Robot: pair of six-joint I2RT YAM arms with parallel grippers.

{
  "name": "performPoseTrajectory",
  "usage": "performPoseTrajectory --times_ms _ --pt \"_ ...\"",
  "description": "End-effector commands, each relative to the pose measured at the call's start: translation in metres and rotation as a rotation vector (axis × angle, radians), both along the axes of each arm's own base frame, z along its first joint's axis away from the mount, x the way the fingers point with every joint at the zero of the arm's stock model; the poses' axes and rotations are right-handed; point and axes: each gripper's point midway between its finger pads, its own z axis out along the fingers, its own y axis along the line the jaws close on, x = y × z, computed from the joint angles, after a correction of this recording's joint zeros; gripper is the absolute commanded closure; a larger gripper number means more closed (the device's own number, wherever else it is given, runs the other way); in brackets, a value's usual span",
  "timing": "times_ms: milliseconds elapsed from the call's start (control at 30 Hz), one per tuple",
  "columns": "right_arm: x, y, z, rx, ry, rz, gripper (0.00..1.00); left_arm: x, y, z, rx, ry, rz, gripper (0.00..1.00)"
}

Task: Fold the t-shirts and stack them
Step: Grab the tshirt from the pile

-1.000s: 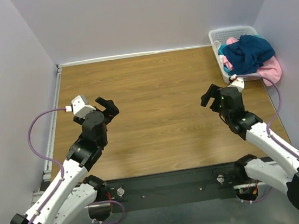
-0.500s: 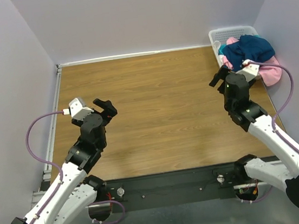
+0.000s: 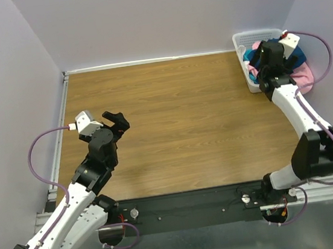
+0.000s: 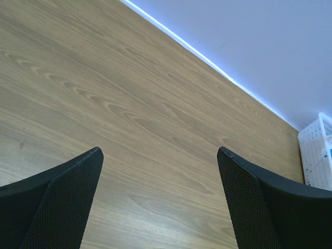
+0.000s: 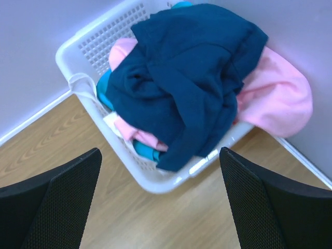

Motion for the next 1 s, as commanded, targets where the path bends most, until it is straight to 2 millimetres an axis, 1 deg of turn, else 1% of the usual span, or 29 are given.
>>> performPoseTrajectory --times_ms 0,33,100,133,167,200,233,267,300,367,400,467,500,567,600,633,667,733,767,833,867,900,967 --pt "0.031 -0.023 0.000 -0.039 0.040 -0.013 0.00 -0.002 0.009 0.002 -0.022 -0.021 0.052 0.02" --pt "0.044 -0.035 -0.009 -0.037 0.062 -0.034 0.00 -0.002 0.009 0.003 -0.027 -0.024 0.052 0.01" --pt "0.058 -0.040 -0.023 -0.034 0.096 -0.018 0.00 -0.002 0.009 0.002 -0.026 -0.023 0.054 0.01" --pt "0.065 -0.047 -0.023 -0.034 0.100 -0.032 0.00 -0.002 0.010 0.003 -0.025 -0.025 0.058 0.02" --pt "0.071 -0.051 -0.041 -0.031 0.134 -0.046 0.00 -0.002 0.010 0.001 -0.021 -0.020 0.059 0.01" --pt "0.074 -0.054 -0.048 -0.020 0.141 -0.054 0.00 -0.002 0.011 0.002 -0.020 -0.019 0.061 0.01" --pt "0.075 -0.062 -0.054 -0.010 0.146 -0.076 0.00 -0.002 0.012 0.002 -0.017 -0.017 0.067 0.01" --pt "0.078 -0.065 -0.056 0.003 0.144 -0.084 0.01 -0.001 0.012 0.001 -0.018 -0.016 0.070 0.02" --pt "0.082 -0.066 -0.068 0.017 0.164 -0.079 0.05 -0.001 0.012 0.000 -0.015 -0.012 0.070 0.02" --pt "0.084 -0.069 -0.076 0.051 0.165 -0.067 0.11 -0.001 0.014 0.001 -0.012 -0.012 0.081 0.02" --pt "0.089 -0.063 -0.079 0.071 0.166 -0.030 0.24 -0.001 0.014 0.001 -0.011 -0.011 0.086 0.01" --pt "0.089 -0.064 -0.077 0.080 0.157 -0.030 0.43 -0.001 0.015 0.002 -0.013 -0.014 0.094 0.02" --pt "0.089 -0.066 -0.072 0.077 0.145 -0.037 0.59 -0.001 0.016 0.001 -0.010 -0.012 0.095 0.02" --pt "0.089 -0.069 -0.060 0.064 0.129 -0.040 0.74 -0.001 0.016 0.002 -0.010 -0.010 0.097 0.02" --pt "0.090 -0.070 -0.049 0.051 0.113 -0.037 0.84 -0.002 0.016 0.002 -0.013 -0.010 0.097 0.01" --pt "0.090 -0.070 -0.042 0.044 0.102 -0.032 0.88 -0.002 0.017 0.001 -0.013 -0.009 0.099 0.02" --pt "0.087 -0.069 -0.024 0.036 0.071 -0.029 0.90 -0.003 0.017 0.002 -0.018 -0.012 0.100 0.02" --pt "0.084 -0.068 -0.002 0.013 0.044 -0.010 0.91 -0.003 0.017 0.004 -0.023 -0.018 0.098 0.02" --pt "0.080 -0.067 0.026 -0.001 -0.006 -0.003 0.91 -0.003 0.017 0.004 -0.025 -0.021 0.097 0.01" --pt "0.073 -0.066 0.057 -0.027 -0.052 0.012 0.91 -0.004 0.016 0.004 -0.028 -0.023 0.092 0.01" --pt "0.067 -0.063 0.086 -0.038 -0.109 0.022 0.91 -0.004 0.017 0.006 -0.033 -0.028 0.091 0.02" --pt "0.065 -0.057 0.104 -0.039 -0.148 0.051 0.92 -0.004 0.016 0.005 -0.034 -0.026 0.088 0.02" --pt "0.059 -0.049 0.135 -0.030 -0.216 0.094 0.94 -0.005 0.016 0.005 -0.036 -0.028 0.085 0.01"
